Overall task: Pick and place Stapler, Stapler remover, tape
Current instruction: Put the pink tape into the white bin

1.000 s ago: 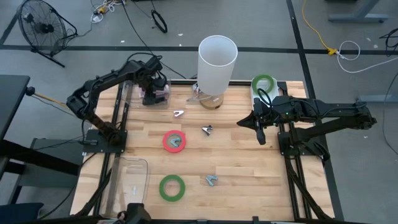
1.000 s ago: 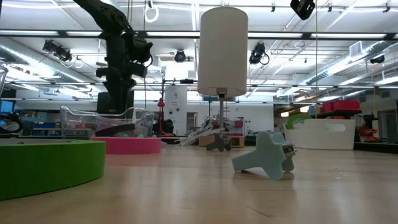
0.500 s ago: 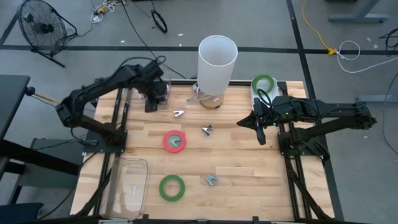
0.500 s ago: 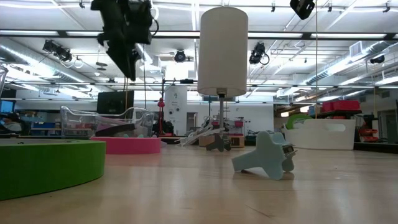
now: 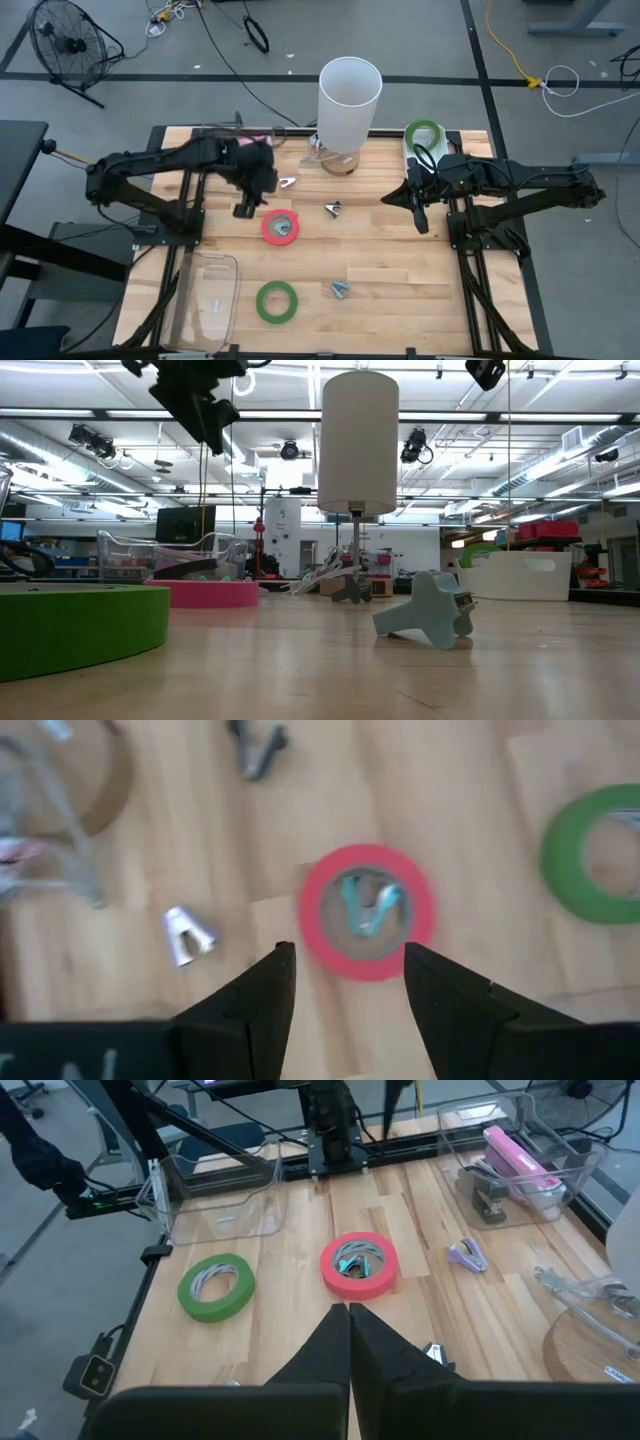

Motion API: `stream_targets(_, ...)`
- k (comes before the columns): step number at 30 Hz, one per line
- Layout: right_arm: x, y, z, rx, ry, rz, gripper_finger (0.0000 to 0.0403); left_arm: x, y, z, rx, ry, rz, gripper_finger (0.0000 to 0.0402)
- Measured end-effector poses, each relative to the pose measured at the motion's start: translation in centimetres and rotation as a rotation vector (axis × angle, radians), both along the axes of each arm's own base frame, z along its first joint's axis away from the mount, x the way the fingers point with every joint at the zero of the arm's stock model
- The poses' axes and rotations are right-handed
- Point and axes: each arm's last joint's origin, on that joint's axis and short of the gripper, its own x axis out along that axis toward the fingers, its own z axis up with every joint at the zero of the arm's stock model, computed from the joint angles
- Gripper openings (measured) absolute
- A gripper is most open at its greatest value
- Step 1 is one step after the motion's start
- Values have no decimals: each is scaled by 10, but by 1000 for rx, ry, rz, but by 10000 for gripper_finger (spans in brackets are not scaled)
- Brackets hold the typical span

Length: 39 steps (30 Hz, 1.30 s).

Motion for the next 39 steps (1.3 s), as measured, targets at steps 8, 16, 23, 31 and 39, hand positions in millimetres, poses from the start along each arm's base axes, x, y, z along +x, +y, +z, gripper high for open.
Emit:
stream_targets(8,0,0,0,-4,0,4,1,8,-41,1,-17,-38,-125,190)
stream_targets(16,0,0,0,-12,-1,6,4,24,-70,-5,-54,-75,-167,190)
stream_targets(23,0,0,0,-13,2,7,5,40,-85,-32,-61,54,-193,190)
stream_targets(31,0,0,0,-10,2,6,6,59,-93,-68,-59,213,-137,190)
stream_targets(39,0,0,0,-3,3,3,6,67,-93,-94,-32,334,-129,190)
